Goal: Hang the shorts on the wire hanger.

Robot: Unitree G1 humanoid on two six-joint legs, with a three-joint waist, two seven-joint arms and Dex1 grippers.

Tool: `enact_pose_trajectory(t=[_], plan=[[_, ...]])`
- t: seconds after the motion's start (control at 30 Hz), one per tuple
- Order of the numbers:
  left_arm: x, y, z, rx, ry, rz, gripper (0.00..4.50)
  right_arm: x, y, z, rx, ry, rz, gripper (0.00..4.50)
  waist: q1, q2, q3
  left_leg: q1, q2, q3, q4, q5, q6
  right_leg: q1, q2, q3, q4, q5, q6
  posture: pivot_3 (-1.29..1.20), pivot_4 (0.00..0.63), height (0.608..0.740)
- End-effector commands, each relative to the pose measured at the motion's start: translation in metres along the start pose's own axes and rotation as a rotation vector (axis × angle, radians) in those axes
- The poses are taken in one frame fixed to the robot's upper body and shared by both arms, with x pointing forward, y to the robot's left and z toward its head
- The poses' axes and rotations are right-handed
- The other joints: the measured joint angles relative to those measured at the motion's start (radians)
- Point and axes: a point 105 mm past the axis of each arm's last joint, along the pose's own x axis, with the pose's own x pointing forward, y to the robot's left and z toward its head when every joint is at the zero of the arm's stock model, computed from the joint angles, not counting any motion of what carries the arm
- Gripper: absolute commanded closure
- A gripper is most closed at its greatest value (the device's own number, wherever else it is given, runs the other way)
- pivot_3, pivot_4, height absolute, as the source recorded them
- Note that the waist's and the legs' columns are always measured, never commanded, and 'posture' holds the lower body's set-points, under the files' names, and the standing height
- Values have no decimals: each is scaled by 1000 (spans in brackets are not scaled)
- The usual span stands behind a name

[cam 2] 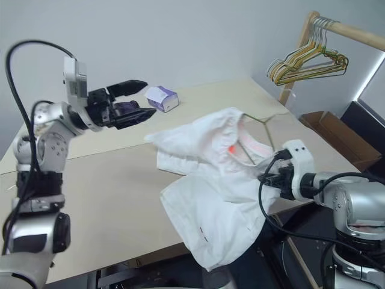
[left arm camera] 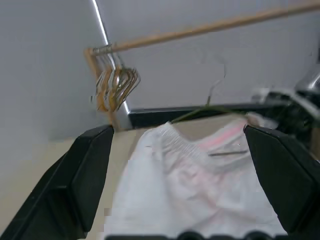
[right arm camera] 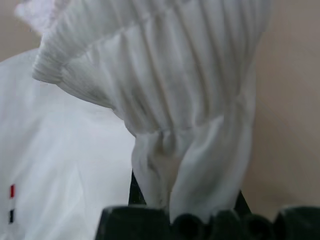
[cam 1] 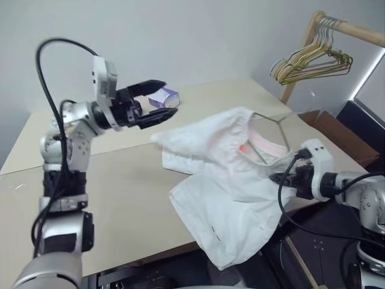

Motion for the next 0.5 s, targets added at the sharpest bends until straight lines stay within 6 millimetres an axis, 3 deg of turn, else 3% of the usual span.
enact_pose_trajectory(t=[0.03,0.23,0.5], plan=[[11,-23,24,-50,-106,-4,6,-15,-23,15,61,-95,-137,4500,0,0,0,0,0,0,0,0,0,0,0,0,0,0,0,-438,0,740],[22,-36,31,-81,-156,14,6,-34,-69,31,200,-132,-323,4500,-4,0,-1,6,0,5,0,-1,1,8,0,1,-3,0,-1,-434,0,740],[22,-41,34,-58,-162,46,6,-69,-113,60,357,-145,-466,4500,-6,0,-1,11,0,10,0,-3,4,17,0,0,-10,0,0,-429,0,740]])
